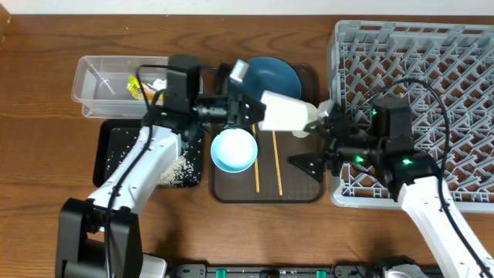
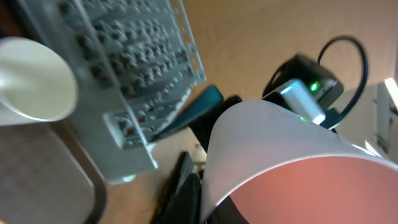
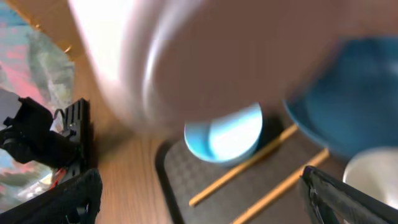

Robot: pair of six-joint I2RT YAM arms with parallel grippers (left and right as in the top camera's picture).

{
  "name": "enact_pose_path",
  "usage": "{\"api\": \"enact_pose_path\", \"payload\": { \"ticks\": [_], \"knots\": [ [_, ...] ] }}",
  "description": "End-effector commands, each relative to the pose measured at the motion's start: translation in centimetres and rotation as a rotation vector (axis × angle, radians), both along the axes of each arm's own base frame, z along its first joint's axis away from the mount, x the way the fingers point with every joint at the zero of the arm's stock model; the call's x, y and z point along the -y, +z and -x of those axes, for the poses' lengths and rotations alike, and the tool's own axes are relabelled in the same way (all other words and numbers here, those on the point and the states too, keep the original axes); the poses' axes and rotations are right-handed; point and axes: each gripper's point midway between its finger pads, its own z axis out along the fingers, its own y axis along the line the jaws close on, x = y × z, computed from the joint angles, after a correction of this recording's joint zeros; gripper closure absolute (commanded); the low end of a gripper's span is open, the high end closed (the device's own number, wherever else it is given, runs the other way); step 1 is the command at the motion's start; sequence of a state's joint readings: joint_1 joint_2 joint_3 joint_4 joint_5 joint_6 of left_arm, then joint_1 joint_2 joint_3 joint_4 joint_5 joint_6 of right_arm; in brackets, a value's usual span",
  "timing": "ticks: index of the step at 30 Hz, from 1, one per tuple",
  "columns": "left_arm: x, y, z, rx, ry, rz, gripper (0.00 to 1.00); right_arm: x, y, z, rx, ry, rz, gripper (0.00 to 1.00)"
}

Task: Sort waste into correct bins and load items into the dishwasher rack
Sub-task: 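Hand the pink cup from the left gripper to the right gripper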

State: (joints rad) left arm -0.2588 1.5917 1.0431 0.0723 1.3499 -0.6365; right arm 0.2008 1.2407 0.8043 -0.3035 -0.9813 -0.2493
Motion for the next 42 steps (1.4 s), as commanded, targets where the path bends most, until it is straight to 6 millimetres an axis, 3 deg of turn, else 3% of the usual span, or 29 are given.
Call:
{"api": "enact_pose_path", "payload": {
  "ticks": [1,7,12,17,22,27,42],
  "knots": [
    [0.4,0.6,0.7,-0.009,-0.046,0.025,0.94,-0.9,1.8,-0.1,0.091,0.056,-0.041,0.02],
    [0.3,0.9,1.3,-0.015,-0.079,0.044,0.94,-0.7,4.8,-1.9,0.276,0.057,-0.095,0.03],
    [0.3,0.9,1.3,-0.014,-0.078,0.044,0.94,-1.7,7.4,1.1,0.341,0.252,-0.229,0.06],
    [0.3,0.9,1.3,-0.015,-0.079,0.044,0.94,-1.7,7.7,1.9,0.334,0.295,-0.254,0.11],
    [0.3,0.9,1.3,-0.014,-0.078,0.044,0.94,-1.7,7.8,1.8,0.343,0.29,-0.251,0.23],
    [0.3,1.0,1.4,-0.016,-0.085,0.048,0.94,-1.7,7.5,1.1,0.351,0.251,-0.229,0.27],
    [0.3,1.1,1.5,-0.017,-0.091,0.052,0.94,-1.7,8.1,0.8,0.399,0.25,-0.229,0.27]
  ]
}}
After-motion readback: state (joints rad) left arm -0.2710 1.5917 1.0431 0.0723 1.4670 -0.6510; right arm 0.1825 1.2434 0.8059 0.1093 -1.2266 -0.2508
